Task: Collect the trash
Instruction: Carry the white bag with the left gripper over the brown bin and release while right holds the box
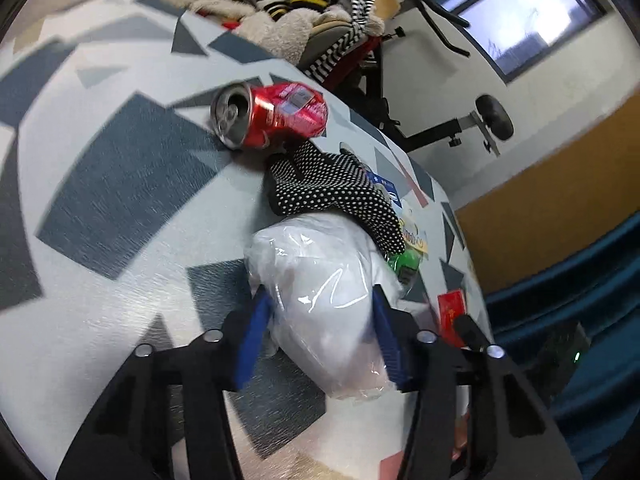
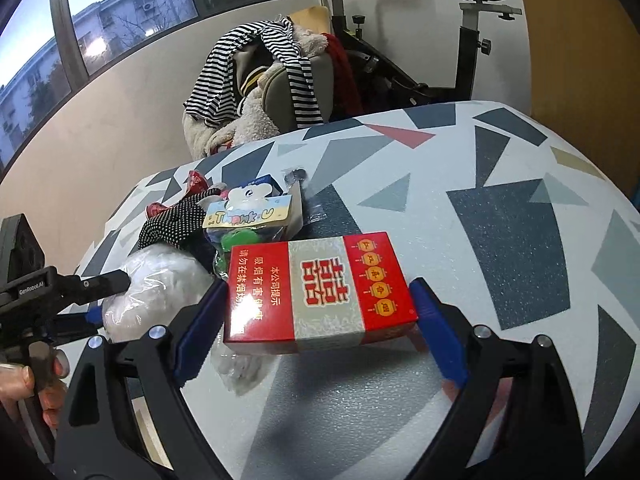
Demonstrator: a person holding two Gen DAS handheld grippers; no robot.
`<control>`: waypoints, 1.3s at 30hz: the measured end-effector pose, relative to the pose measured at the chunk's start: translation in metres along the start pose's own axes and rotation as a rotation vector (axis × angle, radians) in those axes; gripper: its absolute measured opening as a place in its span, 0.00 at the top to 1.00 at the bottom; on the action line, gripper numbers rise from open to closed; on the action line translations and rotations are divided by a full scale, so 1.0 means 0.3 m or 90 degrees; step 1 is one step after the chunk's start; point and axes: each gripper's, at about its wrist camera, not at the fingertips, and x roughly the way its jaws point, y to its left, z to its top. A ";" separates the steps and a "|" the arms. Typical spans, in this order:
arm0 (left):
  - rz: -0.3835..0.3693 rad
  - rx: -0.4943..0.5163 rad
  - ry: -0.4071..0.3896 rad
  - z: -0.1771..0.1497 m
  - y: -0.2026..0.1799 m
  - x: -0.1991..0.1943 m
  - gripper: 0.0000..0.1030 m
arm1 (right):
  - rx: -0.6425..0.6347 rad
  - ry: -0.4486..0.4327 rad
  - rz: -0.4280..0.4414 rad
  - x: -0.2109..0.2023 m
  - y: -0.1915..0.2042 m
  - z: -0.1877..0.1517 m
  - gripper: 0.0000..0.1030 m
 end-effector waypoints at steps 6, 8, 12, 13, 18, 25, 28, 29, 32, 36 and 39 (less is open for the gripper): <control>0.012 0.123 -0.036 -0.005 -0.065 -0.167 0.58 | -0.017 -0.010 -0.021 -0.005 0.024 0.001 0.14; 0.015 0.153 -0.048 -0.009 -0.080 -0.230 0.58 | -0.040 -0.018 -0.035 -0.014 0.048 0.000 0.14; 0.032 0.190 -0.067 -0.021 -0.092 -0.338 0.59 | -0.075 -0.035 -0.037 -0.069 0.093 0.007 0.14; 0.033 0.194 -0.072 -0.026 -0.093 -0.358 0.59 | -0.076 -0.037 -0.035 -0.074 0.092 0.009 0.14; 0.047 0.211 -0.110 -0.068 -0.098 -0.486 0.58 | -0.095 -0.067 -0.016 -0.194 0.142 0.009 0.14; 0.049 0.242 -0.131 -0.162 -0.122 -0.599 0.58 | -0.135 -0.089 -0.008 -0.326 0.231 -0.036 0.14; 0.047 0.257 -0.136 -0.211 -0.130 -0.637 0.58 | -0.148 -0.099 -0.001 -0.384 0.266 -0.071 0.14; 0.046 0.259 -0.135 -0.225 -0.129 -0.642 0.58 | -0.149 -0.101 0.003 -0.411 0.276 -0.089 0.14; 0.041 0.269 -0.128 -0.273 -0.130 -0.659 0.58 | -0.147 -0.105 0.010 -0.462 0.296 -0.123 0.14; 0.034 0.288 -0.113 -0.362 -0.129 -0.673 0.58 | -0.144 -0.114 0.019 -0.520 0.316 -0.165 0.14; 0.029 0.294 -0.094 -0.432 -0.115 -0.663 0.58 | -0.141 -0.120 0.027 -0.562 0.324 -0.207 0.14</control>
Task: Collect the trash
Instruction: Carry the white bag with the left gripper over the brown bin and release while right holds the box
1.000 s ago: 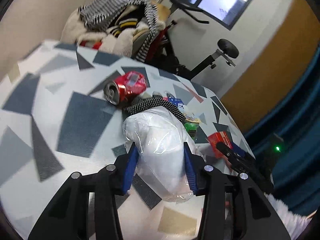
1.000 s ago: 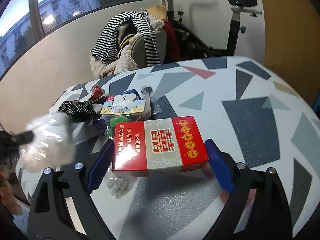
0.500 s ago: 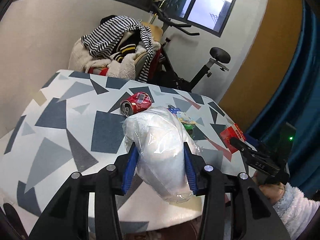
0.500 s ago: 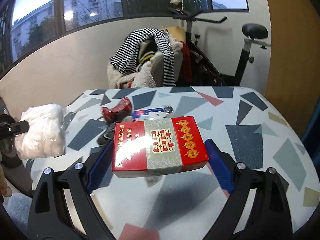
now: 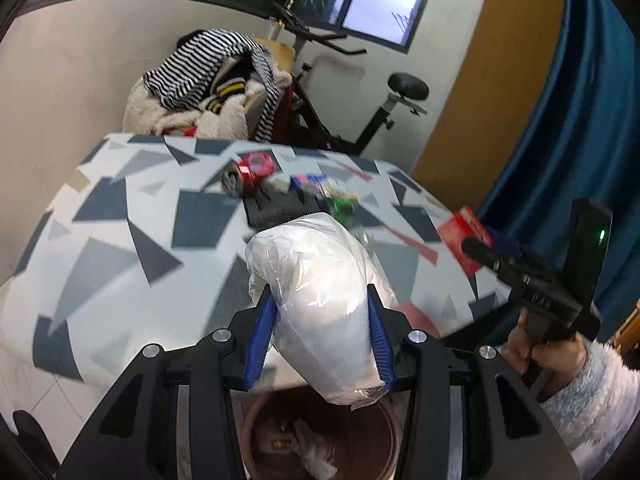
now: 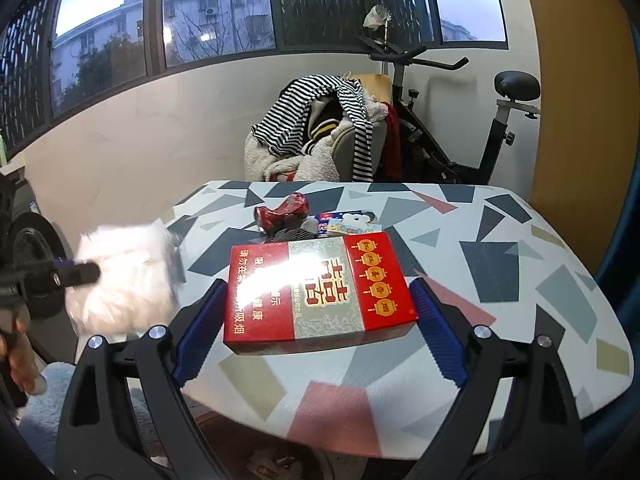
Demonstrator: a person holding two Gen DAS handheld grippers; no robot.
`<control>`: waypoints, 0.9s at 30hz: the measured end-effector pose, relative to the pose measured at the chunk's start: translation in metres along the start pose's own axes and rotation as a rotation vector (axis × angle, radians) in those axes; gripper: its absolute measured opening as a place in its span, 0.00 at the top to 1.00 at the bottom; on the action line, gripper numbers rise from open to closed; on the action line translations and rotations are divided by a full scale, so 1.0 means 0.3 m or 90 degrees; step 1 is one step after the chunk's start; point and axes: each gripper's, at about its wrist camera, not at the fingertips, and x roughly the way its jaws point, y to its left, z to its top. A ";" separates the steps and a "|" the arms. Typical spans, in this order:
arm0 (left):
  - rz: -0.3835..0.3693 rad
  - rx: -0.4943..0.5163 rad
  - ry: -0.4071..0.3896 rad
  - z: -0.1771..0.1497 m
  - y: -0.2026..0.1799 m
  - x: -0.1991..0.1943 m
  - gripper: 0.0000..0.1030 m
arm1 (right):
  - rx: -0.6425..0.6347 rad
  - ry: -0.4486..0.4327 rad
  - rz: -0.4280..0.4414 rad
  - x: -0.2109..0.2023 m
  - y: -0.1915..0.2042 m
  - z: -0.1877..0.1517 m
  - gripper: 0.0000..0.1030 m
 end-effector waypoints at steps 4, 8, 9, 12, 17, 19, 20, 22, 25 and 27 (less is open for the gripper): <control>-0.017 0.012 0.036 -0.118 -0.031 0.015 0.58 | 0.001 0.003 0.003 -0.044 0.017 -0.039 0.14; -0.034 0.028 0.075 -0.215 -0.063 0.045 0.58 | 0.001 0.009 0.001 -0.076 0.028 -0.071 0.14; -0.038 0.036 0.083 -0.237 -0.076 0.052 0.58 | 0.002 0.009 0.000 -0.085 0.030 -0.078 0.14; -0.050 0.052 0.108 -0.280 -0.107 0.077 0.58 | 0.010 0.006 -0.001 -0.097 0.025 -0.088 0.14; -0.045 0.066 0.146 -0.319 -0.126 0.125 0.58 | 0.012 0.001 -0.002 -0.111 0.018 -0.102 0.14; -0.042 0.062 0.156 -0.332 -0.123 0.140 0.57 | 0.013 0.000 -0.001 -0.119 0.016 -0.110 0.14; -0.043 0.059 0.161 -0.339 -0.121 0.146 0.57 | 0.013 0.001 -0.002 -0.117 0.014 -0.108 0.14; -0.045 0.056 0.170 -0.348 -0.117 0.157 0.57 | 0.017 0.003 -0.002 -0.120 0.011 -0.114 0.14; -0.051 0.057 0.179 -0.358 -0.120 0.170 0.57 | 0.025 0.006 -0.003 -0.123 -0.001 -0.118 0.14; -0.058 0.061 0.184 -0.360 -0.128 0.178 0.57 | 0.029 0.007 -0.005 -0.126 -0.005 -0.124 0.14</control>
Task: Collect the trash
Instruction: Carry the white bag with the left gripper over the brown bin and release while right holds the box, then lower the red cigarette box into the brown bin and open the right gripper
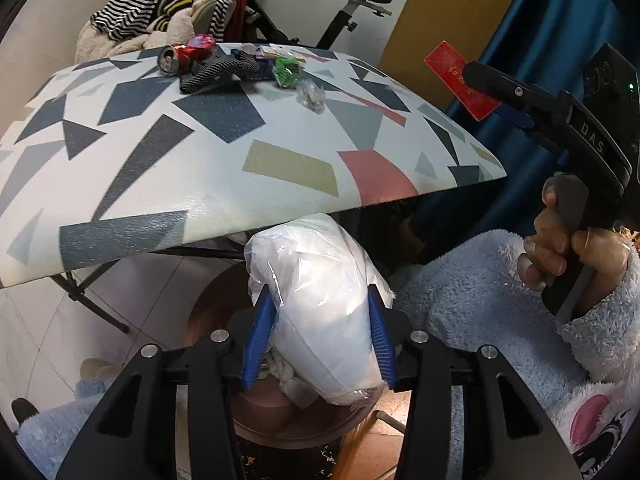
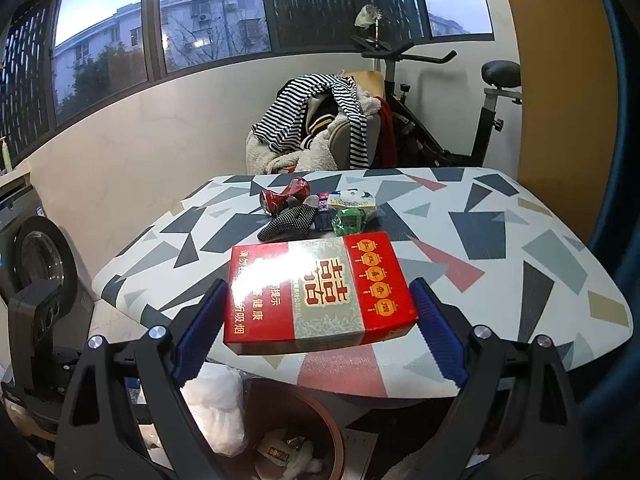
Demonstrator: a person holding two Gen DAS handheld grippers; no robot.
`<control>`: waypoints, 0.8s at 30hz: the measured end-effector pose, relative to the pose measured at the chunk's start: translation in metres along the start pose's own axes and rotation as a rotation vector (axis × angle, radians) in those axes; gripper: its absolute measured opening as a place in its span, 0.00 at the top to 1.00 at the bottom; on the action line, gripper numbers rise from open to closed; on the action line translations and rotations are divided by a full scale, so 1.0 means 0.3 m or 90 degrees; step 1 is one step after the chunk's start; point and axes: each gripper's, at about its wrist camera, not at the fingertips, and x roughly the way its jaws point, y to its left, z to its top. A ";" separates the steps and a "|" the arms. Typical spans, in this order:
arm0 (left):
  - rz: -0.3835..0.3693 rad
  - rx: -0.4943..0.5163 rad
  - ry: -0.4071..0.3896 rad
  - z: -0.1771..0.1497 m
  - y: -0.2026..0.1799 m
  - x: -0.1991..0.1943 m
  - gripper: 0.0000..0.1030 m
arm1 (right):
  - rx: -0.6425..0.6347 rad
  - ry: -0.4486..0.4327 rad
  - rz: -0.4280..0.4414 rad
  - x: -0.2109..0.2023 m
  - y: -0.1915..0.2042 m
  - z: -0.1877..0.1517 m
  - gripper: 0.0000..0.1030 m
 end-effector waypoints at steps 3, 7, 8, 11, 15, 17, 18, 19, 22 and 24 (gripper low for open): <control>-0.002 0.006 0.009 0.003 -0.012 0.023 0.55 | 0.004 0.001 -0.002 -0.002 -0.006 -0.006 0.14; -0.002 0.019 0.004 0.008 -0.029 0.038 0.29 | 0.009 -0.001 -0.003 -0.009 -0.013 -0.014 0.14; 0.004 0.020 -0.010 0.014 -0.031 0.025 0.25 | 0.010 -0.001 -0.004 -0.009 -0.015 -0.015 0.14; 0.033 0.025 -0.045 0.033 -0.031 -0.020 0.14 | 0.016 0.002 -0.003 -0.007 -0.021 -0.026 0.14; 0.071 0.007 -0.096 0.055 -0.011 -0.100 0.06 | 0.020 0.025 0.004 0.015 -0.011 -0.062 0.14; 0.091 -0.005 -0.117 0.062 0.002 -0.136 0.06 | 0.018 0.032 0.007 0.018 -0.004 -0.067 0.14; 0.101 -0.010 -0.130 0.065 0.008 -0.153 0.06 | 0.016 0.036 0.009 0.023 0.003 -0.075 0.14; 0.117 -0.017 -0.147 0.068 0.016 -0.179 0.06 | 0.012 0.044 0.013 0.031 0.015 -0.089 0.14; 0.155 -0.031 -0.180 0.070 0.036 -0.234 0.06 | 0.003 0.066 0.021 0.060 0.046 -0.131 0.14; 0.170 -0.040 -0.199 0.069 0.049 -0.262 0.06 | 0.003 0.071 0.023 0.067 0.052 -0.141 0.14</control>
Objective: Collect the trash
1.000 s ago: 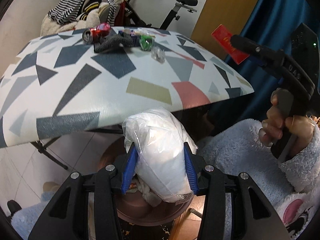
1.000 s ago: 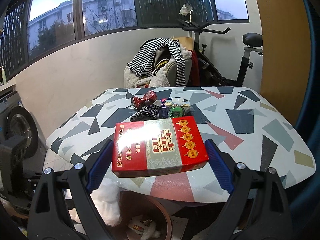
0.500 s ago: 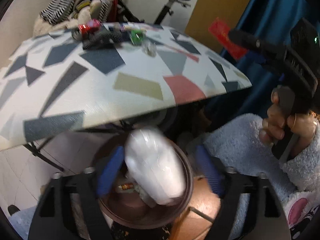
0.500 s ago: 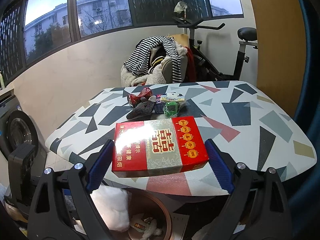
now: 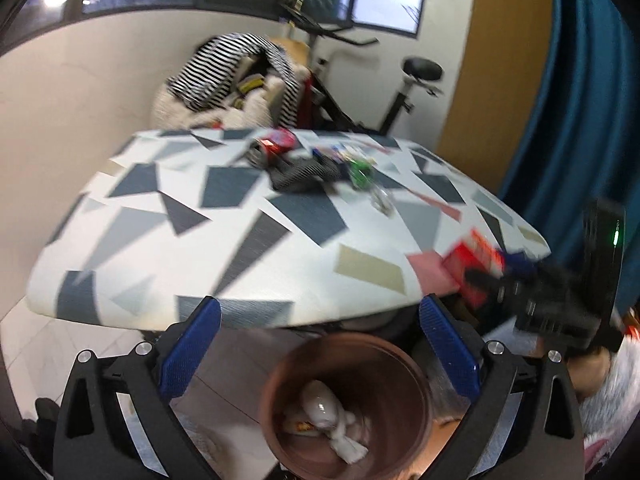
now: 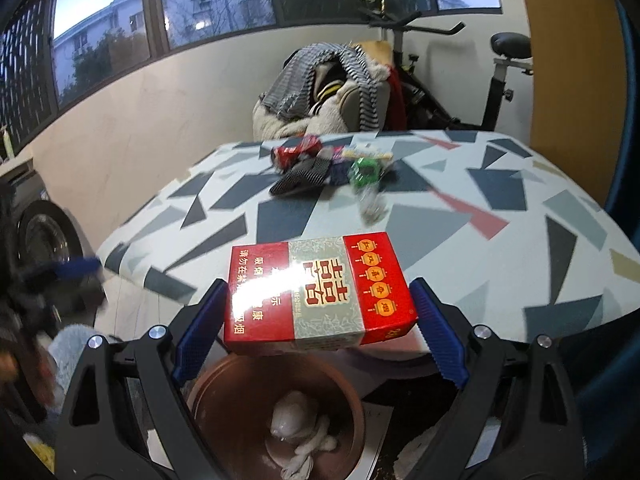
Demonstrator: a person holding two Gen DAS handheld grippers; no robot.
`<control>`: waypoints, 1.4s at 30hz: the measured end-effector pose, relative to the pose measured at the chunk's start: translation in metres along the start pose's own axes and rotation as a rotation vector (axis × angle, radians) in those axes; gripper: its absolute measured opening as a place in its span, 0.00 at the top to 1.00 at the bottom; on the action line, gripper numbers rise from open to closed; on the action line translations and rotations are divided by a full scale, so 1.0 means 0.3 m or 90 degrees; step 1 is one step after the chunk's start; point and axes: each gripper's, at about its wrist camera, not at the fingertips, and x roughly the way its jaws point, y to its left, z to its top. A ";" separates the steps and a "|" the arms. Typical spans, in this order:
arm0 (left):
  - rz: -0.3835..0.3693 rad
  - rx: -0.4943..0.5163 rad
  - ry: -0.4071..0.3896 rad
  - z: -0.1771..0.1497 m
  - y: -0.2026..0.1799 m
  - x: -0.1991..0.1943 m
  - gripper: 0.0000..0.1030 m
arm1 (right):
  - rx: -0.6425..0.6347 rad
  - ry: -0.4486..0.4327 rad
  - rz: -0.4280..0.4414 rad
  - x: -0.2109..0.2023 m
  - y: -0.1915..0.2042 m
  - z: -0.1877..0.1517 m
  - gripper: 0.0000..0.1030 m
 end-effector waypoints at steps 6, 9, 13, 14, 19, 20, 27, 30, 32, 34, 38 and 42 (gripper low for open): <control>0.036 -0.036 -0.040 -0.007 0.048 -0.051 0.06 | -0.034 0.071 0.005 0.095 0.076 -0.093 0.14; 0.051 -0.047 -0.035 -0.024 0.064 -0.049 0.06 | -0.075 0.091 0.004 0.132 0.120 -0.119 0.14; 0.063 -0.058 -0.031 -0.044 0.080 -0.049 0.06 | -0.102 0.114 -0.003 0.165 0.152 -0.161 0.13; 0.067 -0.061 -0.031 -0.048 0.085 -0.050 0.06 | -0.103 0.118 -0.003 0.171 0.156 -0.165 0.13; 0.077 -0.068 -0.032 -0.054 0.102 -0.050 0.06 | -0.100 0.121 -0.001 0.189 0.166 -0.182 0.13; 0.078 -0.069 -0.031 -0.055 0.103 -0.047 0.06 | -0.101 0.121 -0.002 0.193 0.168 -0.184 0.13; 0.083 -0.070 -0.025 -0.056 0.107 -0.039 0.06 | -0.102 0.132 0.001 0.201 0.161 -0.184 0.13; 0.085 -0.070 -0.026 -0.055 0.106 -0.040 0.06 | -0.100 0.137 0.002 0.203 0.160 -0.181 0.13; 0.085 -0.069 -0.025 -0.055 0.107 -0.039 0.06 | -0.097 0.139 0.003 0.204 0.160 -0.181 0.11; 0.086 -0.070 -0.024 -0.052 0.111 -0.037 0.06 | -0.094 0.135 0.001 0.202 0.158 -0.181 0.07; 0.087 -0.070 -0.023 -0.049 0.116 -0.033 0.06 | -0.094 0.133 0.000 0.203 0.155 -0.179 0.06; 0.090 -0.066 -0.021 -0.035 0.125 -0.023 0.06 | -0.100 0.126 -0.003 0.196 0.155 -0.165 0.06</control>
